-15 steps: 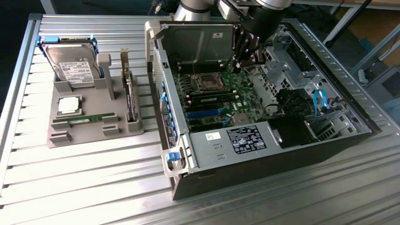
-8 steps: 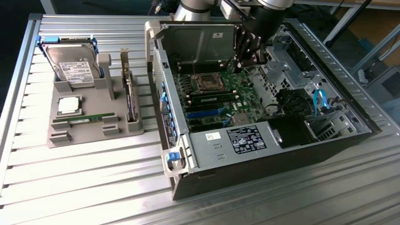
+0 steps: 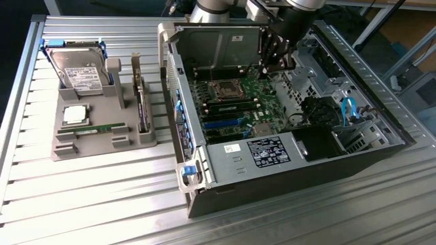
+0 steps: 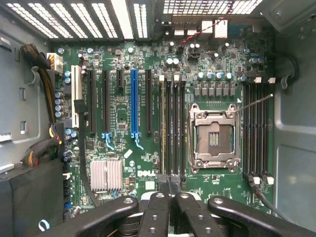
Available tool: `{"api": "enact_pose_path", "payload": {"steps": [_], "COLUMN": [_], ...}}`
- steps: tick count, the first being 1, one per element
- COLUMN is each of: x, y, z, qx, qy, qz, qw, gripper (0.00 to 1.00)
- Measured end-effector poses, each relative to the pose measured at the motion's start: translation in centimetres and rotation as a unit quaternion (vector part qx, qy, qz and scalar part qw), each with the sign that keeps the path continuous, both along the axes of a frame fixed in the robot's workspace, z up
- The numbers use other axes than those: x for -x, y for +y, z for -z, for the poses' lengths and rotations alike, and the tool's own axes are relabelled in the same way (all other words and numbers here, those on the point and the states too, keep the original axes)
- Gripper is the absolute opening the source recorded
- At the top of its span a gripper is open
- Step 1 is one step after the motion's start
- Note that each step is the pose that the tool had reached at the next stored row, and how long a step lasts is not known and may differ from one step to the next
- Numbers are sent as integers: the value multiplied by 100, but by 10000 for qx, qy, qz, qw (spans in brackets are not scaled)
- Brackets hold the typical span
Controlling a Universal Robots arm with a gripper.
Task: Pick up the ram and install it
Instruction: 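Press down the ram until it locks into place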
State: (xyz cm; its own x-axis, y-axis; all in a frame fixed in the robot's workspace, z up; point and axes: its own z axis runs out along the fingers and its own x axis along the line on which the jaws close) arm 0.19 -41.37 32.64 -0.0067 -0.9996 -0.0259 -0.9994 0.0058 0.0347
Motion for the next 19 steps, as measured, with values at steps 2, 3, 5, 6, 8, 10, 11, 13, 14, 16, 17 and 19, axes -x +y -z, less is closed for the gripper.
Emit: {"api": "enact_pose_path", "payload": {"steps": [2, 3, 5, 6, 8, 10, 11, 13, 14, 16, 17, 19], "x": [-21, -31, -84, -105, -138, -152, -158, -174, -184, -190, -190, -190], "y": [0, 0, 0, 0, 0, 0, 0, 0, 0, 0, 0, 0], "z": [0, 0, 0, -1, -1, -1, -1, -1, -1, -2, -1, -2], "qx": [0, 0, -1, 0, 0, 0, 0, -1, -1, 0, 0, 0], "qy": [6, 10, 28, 36, 47, 51, 53, 57, 59, 60, 60, 60], "qz": [0, 0, 0, 0, 0, 0, 0, 0, 0, 0, 0, 0], "qw": [10000, 10000, 10000, 10000, 10000, 10000, 10000, 10000, 10000, 10000, 10000, 10000], "gripper": [10, 10, 10, 10, 10, 10, 10, 10, 10, 10, 10, 10]}}
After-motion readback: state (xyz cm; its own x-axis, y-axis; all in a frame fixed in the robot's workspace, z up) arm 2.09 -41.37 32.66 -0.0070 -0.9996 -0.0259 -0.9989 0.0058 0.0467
